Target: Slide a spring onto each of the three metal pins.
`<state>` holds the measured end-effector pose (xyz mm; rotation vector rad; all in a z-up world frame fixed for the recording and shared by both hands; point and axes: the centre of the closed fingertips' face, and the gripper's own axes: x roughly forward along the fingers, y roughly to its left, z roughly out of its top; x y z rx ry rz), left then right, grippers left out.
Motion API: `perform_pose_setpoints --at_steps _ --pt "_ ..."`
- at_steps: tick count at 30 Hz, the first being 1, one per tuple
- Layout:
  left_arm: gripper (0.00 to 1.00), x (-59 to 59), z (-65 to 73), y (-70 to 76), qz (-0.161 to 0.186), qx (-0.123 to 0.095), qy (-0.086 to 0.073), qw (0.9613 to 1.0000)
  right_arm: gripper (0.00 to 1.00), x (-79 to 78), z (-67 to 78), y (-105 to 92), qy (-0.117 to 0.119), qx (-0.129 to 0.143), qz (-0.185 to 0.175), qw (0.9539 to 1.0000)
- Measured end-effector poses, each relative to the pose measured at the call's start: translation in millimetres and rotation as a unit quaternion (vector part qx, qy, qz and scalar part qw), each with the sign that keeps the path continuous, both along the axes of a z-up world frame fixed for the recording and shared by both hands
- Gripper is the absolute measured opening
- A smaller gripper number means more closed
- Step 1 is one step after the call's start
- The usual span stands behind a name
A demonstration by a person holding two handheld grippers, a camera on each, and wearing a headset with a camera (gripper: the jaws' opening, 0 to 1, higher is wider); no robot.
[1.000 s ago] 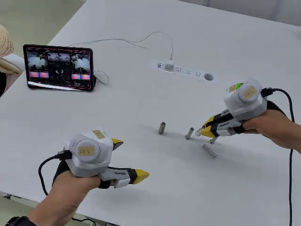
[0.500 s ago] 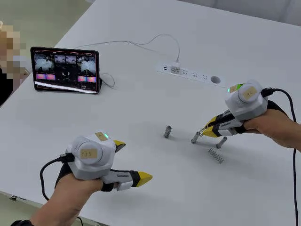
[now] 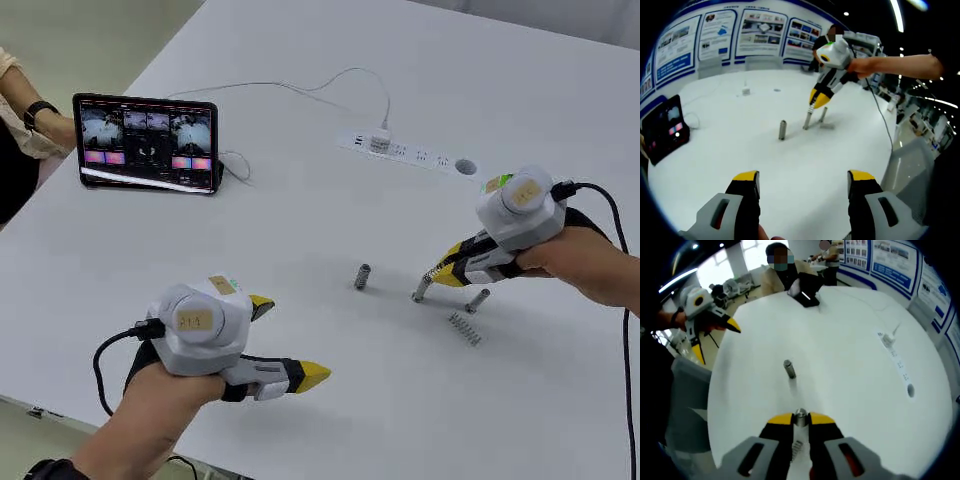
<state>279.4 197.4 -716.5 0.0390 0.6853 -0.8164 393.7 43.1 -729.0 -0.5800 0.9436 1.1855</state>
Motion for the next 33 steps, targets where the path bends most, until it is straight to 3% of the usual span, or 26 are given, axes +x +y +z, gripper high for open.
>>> perform_pose_setpoints --at_steps 33 --pt "0.72 -2.0 -0.4 6.1 0.004 0.004 0.003 1.0 0.13 -2.1 -32.6 9.7 0.003 -0.029 0.035 0.999"
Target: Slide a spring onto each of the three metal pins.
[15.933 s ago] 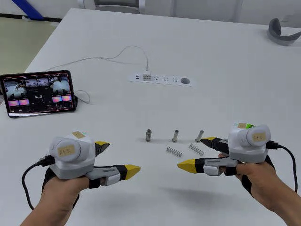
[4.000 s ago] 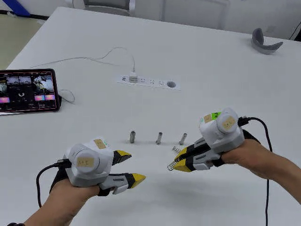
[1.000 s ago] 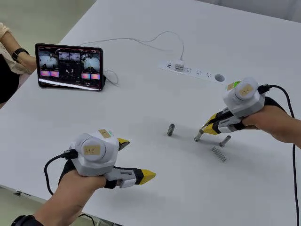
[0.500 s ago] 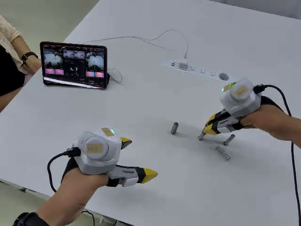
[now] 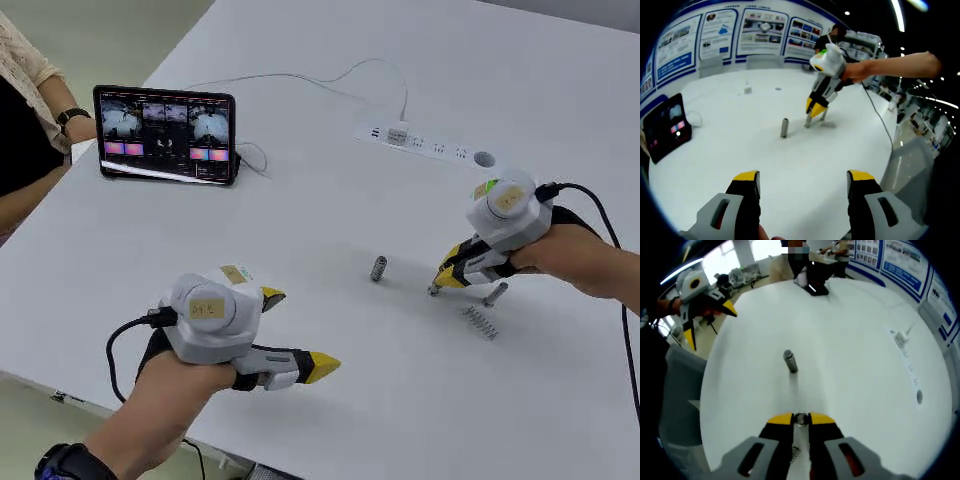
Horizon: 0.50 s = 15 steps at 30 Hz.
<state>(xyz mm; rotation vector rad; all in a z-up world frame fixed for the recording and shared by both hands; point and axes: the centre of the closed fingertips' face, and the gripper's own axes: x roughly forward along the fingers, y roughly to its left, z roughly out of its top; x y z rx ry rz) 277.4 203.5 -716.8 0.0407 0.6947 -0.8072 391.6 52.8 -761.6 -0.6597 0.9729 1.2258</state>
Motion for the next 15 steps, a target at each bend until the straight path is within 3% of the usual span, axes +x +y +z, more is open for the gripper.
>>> perform_pose_setpoints --at_steps 15 --pt "0.72 0.0 0.8 -2.5 0.0 -0.002 0.001 1.0 0.13 -1.8 -12.8 -2.0 0.0 -0.005 -0.001 1.0"
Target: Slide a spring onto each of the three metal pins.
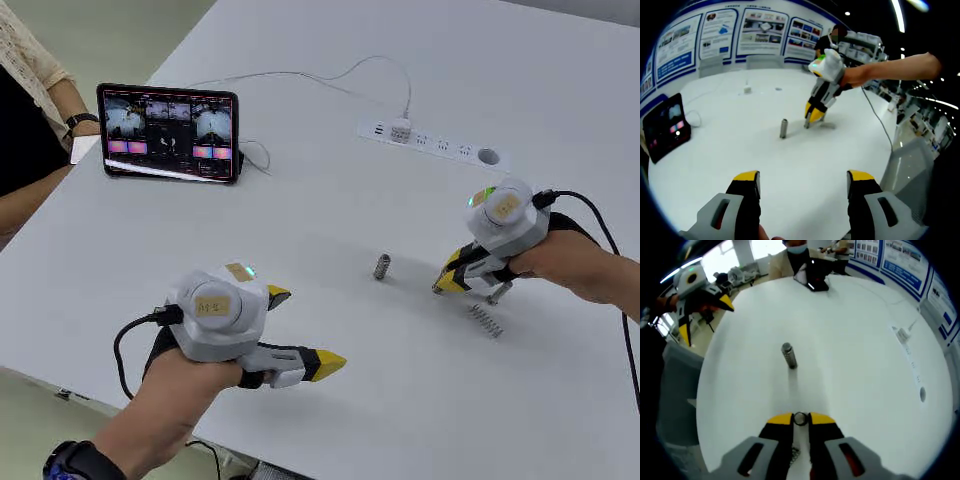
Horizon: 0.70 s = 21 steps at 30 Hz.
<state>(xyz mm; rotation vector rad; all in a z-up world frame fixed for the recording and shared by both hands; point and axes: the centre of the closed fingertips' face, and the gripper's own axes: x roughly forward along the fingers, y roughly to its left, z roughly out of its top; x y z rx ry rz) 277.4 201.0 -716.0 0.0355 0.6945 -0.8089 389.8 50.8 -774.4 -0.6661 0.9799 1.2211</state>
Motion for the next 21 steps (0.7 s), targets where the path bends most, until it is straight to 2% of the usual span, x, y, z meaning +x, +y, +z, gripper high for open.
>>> perform_pose_setpoints --at_steps 6,14,21 --pt "0.72 -0.2 2.4 1.1 0.001 0.001 -0.001 1.0 0.15 -0.1 -0.7 -0.4 0.0 -0.001 -0.001 1.0" --pt "0.72 0.2 3.3 0.8 -0.002 0.001 -0.003 1.0 0.28 2.8 4.3 -7.5 -0.005 0.003 -0.017 0.9998" --pt "0.72 0.5 6.7 -3.4 -0.005 -0.001 -0.006 1.0 0.42 4.9 11.4 -14.9 -0.01 0.019 -0.052 0.9984"
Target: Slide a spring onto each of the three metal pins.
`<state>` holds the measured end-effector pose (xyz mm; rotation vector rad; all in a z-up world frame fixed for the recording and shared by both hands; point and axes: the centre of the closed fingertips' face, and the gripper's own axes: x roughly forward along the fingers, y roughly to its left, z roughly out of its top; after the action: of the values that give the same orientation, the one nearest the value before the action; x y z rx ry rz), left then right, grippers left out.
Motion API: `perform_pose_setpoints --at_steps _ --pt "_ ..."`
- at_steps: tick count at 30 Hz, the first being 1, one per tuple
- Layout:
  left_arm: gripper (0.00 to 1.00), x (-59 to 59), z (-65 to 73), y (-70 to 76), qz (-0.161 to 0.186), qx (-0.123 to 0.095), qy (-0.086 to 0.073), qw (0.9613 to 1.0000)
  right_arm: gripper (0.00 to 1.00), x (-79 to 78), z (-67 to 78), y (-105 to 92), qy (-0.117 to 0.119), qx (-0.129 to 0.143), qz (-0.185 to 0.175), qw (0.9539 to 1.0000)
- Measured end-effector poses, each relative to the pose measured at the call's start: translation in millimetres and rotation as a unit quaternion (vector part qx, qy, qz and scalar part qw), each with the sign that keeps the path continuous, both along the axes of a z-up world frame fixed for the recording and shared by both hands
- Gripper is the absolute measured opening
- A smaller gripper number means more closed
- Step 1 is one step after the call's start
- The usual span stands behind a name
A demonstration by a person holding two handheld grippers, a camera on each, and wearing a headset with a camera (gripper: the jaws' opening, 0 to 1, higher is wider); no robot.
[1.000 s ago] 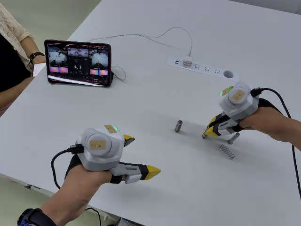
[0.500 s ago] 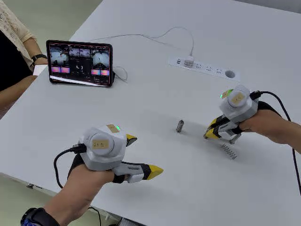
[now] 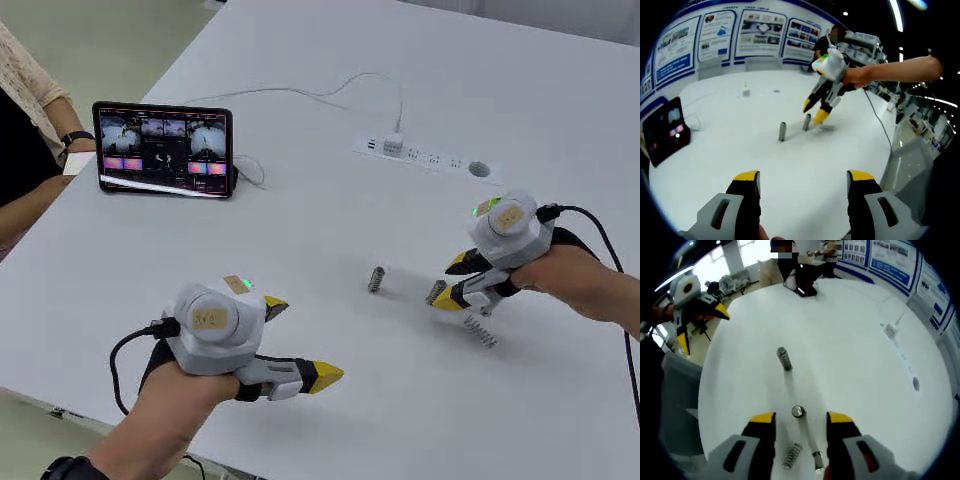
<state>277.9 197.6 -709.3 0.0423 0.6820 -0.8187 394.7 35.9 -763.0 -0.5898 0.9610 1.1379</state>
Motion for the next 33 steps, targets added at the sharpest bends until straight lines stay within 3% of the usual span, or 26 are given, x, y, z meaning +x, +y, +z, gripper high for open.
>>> perform_pose_setpoints --at_steps 12,33 --pt "0.72 -2.7 4.8 -3.3 -0.004 -0.004 -0.005 1.0 0.53 -6.5 21.6 -2.4 -0.006 0.054 -0.066 0.9963" --pt "0.72 -4.8 13.8 -3.4 0.001 -0.01 -0.011 0.9999 0.61 -21.6 45.5 -4.7 -0.02 0.126 -0.147 0.9808"
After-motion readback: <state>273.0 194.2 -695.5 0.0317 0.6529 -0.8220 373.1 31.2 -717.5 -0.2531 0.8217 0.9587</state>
